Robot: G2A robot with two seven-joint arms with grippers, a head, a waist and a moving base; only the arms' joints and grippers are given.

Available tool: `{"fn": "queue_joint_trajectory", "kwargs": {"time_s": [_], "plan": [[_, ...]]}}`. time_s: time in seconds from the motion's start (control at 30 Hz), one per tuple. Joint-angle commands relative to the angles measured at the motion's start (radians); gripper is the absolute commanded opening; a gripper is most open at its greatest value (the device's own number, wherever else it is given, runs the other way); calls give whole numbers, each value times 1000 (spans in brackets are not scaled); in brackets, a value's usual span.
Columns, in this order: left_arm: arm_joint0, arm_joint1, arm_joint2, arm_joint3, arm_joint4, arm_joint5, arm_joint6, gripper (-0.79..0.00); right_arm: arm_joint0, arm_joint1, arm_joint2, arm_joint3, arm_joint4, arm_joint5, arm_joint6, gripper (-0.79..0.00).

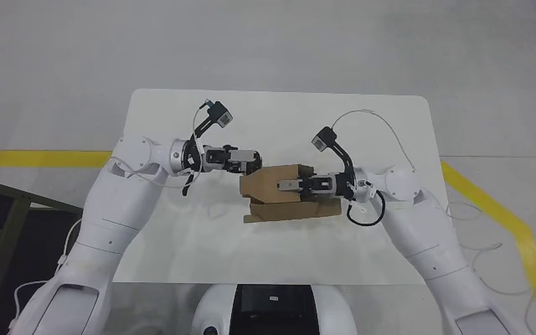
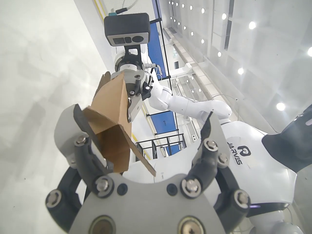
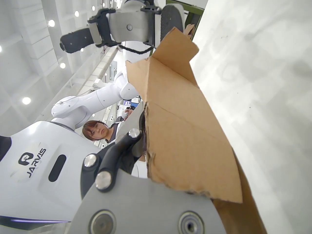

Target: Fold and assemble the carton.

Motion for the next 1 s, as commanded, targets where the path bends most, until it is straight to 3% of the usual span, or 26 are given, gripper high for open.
{"fn": "queue_joint_trajectory", "kwargs": {"time_s": [0.0,0.53,0.97], "plan": [[11,3,-7,-14,0,0,3,0,-5,2,10,-1,-4,10,-20,-785],[20,3,11,-41,3,7,12,0,-36,9,47,-29,-15,56,-141,-785],[15,1,28,-51,-35,14,-18,0,-59,12,92,-40,-30,14,-270,-785]]}}
